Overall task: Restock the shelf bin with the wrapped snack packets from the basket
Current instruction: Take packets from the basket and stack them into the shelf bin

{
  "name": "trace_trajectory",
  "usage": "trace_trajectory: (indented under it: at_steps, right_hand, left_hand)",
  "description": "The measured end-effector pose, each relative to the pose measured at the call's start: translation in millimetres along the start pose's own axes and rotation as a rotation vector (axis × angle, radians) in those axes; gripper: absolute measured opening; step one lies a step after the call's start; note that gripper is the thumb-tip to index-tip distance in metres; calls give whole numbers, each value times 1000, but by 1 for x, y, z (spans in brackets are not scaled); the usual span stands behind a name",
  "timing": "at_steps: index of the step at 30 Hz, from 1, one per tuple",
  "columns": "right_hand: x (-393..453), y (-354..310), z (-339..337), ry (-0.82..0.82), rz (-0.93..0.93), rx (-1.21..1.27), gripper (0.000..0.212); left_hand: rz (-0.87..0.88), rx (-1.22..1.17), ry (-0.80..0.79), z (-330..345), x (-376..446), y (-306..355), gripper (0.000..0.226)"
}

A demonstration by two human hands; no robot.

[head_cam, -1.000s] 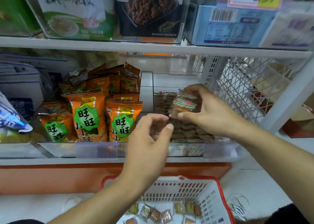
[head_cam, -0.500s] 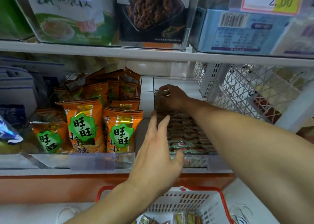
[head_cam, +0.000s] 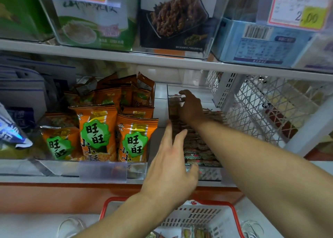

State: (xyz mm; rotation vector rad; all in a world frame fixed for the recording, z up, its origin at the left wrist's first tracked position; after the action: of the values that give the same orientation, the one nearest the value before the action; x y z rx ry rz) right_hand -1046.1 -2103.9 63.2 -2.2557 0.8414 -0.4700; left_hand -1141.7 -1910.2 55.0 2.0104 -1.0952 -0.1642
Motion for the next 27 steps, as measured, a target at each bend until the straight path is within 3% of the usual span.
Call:
trace_trajectory:
  at_steps: [4,10,16,20,27]
  right_hand:
    - [-6,6,15,-39,168,159,75]
    - [-7,18,19,28,315,381,82]
    - [-14,19,17,71,282,452,65]
    - [-19,14,11,178,148,516,53]
    - [-8,23,17,91,190,257,36]
  left_hand:
    - [-1,4,-7,-1,0,-2,85]
    - [15,2,-12,-2,-1,-1,84]
    - [16,1,-16,-4,-5,-3,84]
    - [25,11,-24,-5,-7,-4,84]
    - [43,37,-22,-5,-8,-4,84]
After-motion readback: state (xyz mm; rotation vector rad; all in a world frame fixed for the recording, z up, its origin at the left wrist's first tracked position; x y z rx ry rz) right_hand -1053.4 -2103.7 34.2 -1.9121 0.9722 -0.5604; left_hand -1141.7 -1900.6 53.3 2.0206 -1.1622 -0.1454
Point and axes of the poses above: each hand's wrist, its own x-axis towards the middle knuckle, its own z-axis out of the palm, y = z × x, the point moved 6 cm from there along x, towards the middle knuckle, and after that the axes turned 9 degrees about z, right-handed, at the moved point
